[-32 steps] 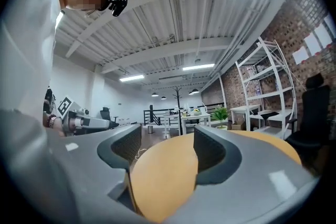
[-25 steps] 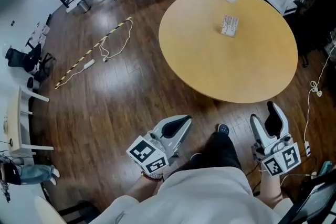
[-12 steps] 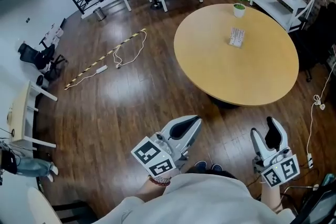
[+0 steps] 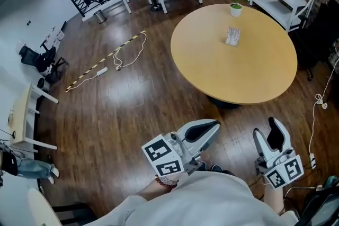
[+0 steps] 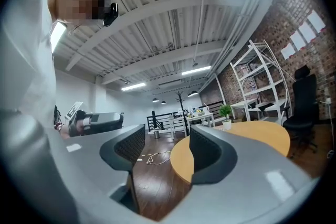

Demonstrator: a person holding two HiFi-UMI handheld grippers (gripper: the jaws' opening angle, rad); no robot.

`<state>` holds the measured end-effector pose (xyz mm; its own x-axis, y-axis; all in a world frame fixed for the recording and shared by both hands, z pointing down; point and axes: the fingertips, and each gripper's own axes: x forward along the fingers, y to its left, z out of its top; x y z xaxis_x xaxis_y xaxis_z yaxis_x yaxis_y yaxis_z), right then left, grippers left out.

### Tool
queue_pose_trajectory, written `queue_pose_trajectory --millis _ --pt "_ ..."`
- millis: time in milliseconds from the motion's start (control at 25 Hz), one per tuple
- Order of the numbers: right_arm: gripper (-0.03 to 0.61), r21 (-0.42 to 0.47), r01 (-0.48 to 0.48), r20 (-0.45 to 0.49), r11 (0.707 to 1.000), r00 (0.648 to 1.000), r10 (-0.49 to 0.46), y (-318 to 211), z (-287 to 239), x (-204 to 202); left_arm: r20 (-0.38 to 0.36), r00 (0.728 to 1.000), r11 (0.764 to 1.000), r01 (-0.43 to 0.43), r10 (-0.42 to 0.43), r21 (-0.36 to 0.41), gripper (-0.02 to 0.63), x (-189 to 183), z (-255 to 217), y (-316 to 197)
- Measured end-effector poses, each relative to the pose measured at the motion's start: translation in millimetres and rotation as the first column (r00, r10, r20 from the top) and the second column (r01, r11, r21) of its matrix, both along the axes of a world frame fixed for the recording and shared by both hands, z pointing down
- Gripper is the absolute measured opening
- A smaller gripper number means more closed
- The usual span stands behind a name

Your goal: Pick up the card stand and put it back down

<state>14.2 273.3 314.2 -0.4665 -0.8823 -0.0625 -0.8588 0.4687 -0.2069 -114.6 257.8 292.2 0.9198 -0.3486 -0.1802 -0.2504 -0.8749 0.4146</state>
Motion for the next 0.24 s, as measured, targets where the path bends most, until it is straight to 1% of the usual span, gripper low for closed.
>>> queue_pose_trajectory --millis 240 --pt "0.256 0.014 -0.018 0.018 1.000 1.000 0.017 -3.6 -9.6 8.8 0.015 1.000 1.000 -0.001 0.001 0.006 -0.008 7.3 -0.6 -1.5"
